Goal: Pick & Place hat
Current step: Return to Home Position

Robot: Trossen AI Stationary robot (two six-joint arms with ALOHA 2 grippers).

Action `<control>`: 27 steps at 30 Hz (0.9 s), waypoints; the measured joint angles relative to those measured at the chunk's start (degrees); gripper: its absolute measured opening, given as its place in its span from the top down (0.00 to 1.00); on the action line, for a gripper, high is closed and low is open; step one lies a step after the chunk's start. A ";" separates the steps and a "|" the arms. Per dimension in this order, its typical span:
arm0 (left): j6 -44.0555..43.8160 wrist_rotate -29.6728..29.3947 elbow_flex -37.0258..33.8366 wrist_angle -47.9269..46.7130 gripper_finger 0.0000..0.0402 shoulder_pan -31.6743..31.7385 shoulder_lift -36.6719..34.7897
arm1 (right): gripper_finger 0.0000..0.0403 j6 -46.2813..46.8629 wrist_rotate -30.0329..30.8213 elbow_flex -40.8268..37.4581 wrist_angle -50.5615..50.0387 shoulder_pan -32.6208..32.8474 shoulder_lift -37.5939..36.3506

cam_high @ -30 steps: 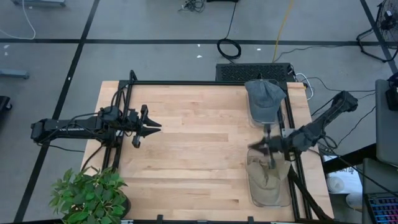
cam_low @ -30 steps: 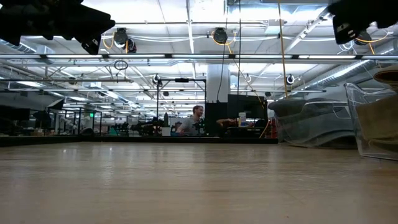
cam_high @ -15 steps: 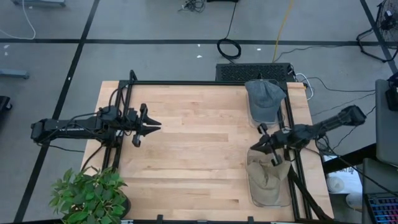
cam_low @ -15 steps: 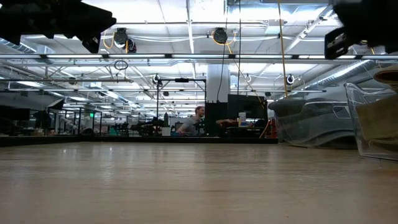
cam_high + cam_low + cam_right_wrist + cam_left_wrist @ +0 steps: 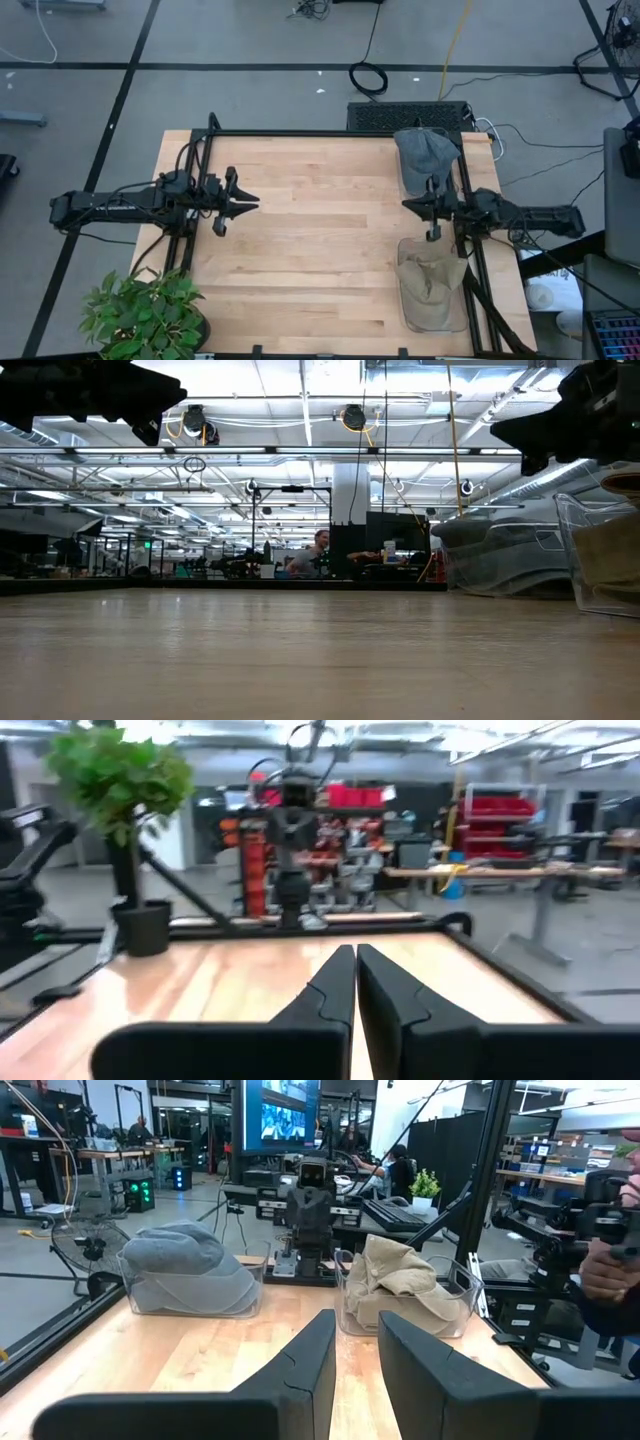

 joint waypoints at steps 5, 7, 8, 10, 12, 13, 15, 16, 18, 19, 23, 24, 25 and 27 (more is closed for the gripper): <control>0.01 0.04 0.00 0.01 0.79 0.00 0.01 | 0.99 -1.22 2.08 0.02 -6.58 -3.06 -4.57; 0.00 0.02 0.00 -0.24 0.79 0.02 0.00 | 0.99 -1.15 4.55 0.02 -5.39 -3.66 -4.31; 0.00 -0.02 0.00 -0.41 0.79 0.02 0.00 | 0.99 -1.12 5.47 0.02 -5.27 -3.88 -4.41; 0.00 -0.02 0.00 -0.20 0.79 0.02 0.02 | 0.99 -1.13 7.40 0.02 -5.88 -3.94 -4.70; 0.00 -0.05 0.00 -0.17 0.79 0.02 0.00 | 0.99 -1.11 7.60 0.02 -5.41 -3.94 -4.47; 0.01 -0.04 0.00 -0.15 0.79 0.02 0.00 | 0.99 -0.74 7.44 0.02 -5.45 -3.94 -4.21; 0.00 -0.05 0.00 -0.08 0.79 0.02 0.02 | 0.99 2.21 7.32 0.00 -5.69 -3.87 -3.84; 0.00 -0.04 0.00 -0.05 0.79 0.01 0.00 | 0.99 3.49 7.34 0.00 -5.41 -3.87 -3.64; 0.00 -0.07 0.00 -0.02 0.79 0.02 0.00 | 0.99 5.20 7.36 0.00 -5.53 -3.87 -3.45; 0.00 -0.07 0.00 -0.02 0.79 0.02 0.00 | 0.99 5.83 7.34 0.00 -5.52 -3.87 -3.37; 0.00 -0.07 0.00 -0.03 0.79 0.01 0.00 | 0.99 6.41 7.34 0.00 -5.49 -3.87 -3.18; 0.00 -0.07 0.00 -0.02 0.79 0.02 0.00 | 0.99 6.41 7.36 0.00 -5.49 -3.87 -3.18; 0.01 -0.07 0.00 -0.03 0.79 0.02 0.01 | 0.99 6.41 7.36 0.00 -5.49 -3.87 -3.18; 0.00 -0.07 0.00 -0.02 0.79 0.00 0.00 | 0.99 6.41 7.35 0.00 -5.49 -3.87 -3.18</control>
